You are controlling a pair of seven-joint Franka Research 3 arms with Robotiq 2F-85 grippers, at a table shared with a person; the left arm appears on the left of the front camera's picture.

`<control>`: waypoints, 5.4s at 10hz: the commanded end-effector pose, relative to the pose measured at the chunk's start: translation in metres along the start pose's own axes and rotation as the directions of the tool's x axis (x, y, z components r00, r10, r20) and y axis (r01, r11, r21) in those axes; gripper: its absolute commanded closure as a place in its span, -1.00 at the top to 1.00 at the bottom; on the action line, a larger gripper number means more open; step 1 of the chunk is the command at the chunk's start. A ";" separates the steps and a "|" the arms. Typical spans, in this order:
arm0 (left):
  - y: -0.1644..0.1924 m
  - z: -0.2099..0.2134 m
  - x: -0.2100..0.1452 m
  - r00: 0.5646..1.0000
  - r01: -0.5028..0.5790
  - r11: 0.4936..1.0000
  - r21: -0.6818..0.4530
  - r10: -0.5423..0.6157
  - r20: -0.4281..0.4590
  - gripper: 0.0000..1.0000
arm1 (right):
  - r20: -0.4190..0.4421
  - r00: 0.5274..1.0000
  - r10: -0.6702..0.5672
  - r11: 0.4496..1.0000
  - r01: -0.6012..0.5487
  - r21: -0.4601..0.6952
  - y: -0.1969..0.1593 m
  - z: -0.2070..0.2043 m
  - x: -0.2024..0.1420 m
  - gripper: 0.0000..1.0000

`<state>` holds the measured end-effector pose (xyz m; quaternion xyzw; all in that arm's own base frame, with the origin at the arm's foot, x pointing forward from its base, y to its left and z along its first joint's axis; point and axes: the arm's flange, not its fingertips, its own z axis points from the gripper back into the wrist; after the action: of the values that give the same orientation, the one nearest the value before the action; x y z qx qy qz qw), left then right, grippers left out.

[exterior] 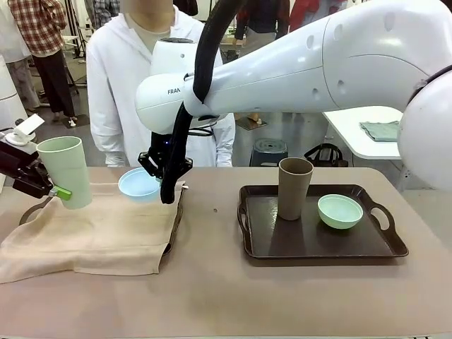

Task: Set up a tray with a mat and arrange the tableware.
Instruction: Place the Picnic Bowl and Reusable plastic cup back onto the Handle tray in front of the human's position, then pick up the Picnic Bowl and Reusable plastic cup from the Handle tray in front of the human's position and hold them in the air.

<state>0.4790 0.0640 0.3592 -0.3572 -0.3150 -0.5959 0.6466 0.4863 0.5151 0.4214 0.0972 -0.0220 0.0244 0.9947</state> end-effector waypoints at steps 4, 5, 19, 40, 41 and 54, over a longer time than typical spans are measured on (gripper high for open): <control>0.022 -0.018 -0.029 0.986 0.162 0.987 -0.003 -0.162 -0.027 0.63 | -0.055 0.997 0.047 0.999 -0.048 -0.001 0.009 -0.037 0.020 -0.92; 0.025 -0.023 -0.034 0.983 0.182 0.983 -0.007 -0.182 -0.021 0.63 | -0.055 0.997 0.056 0.998 -0.056 -0.001 0.011 -0.042 0.022 -0.92; 0.041 -0.034 -0.063 0.993 0.117 0.993 -0.035 -0.118 -0.022 1.00 | -0.134 0.988 0.079 0.997 -0.081 -0.008 0.007 -0.087 0.038 0.26; -0.078 -0.042 0.286 0.465 -0.409 0.621 0.668 0.772 -0.433 1.00 | 0.209 0.973 0.093 0.993 -0.076 -0.086 -0.138 0.191 -0.202 0.73; -0.077 -0.050 0.296 0.485 -0.427 0.631 0.647 0.764 -0.425 1.00 | 0.191 0.977 0.095 0.992 -0.077 -0.098 -0.143 0.195 -0.202 0.73; -0.099 -0.043 0.272 0.485 -0.310 0.616 0.724 0.758 -0.437 1.00 | 0.214 0.974 0.079 0.994 -0.062 -0.085 -0.123 0.188 -0.192 0.73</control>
<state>0.4061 -0.1250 0.5740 0.0139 -0.0525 -0.3196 0.9460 0.2922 0.3479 0.5717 0.0451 -0.1392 0.0492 0.9880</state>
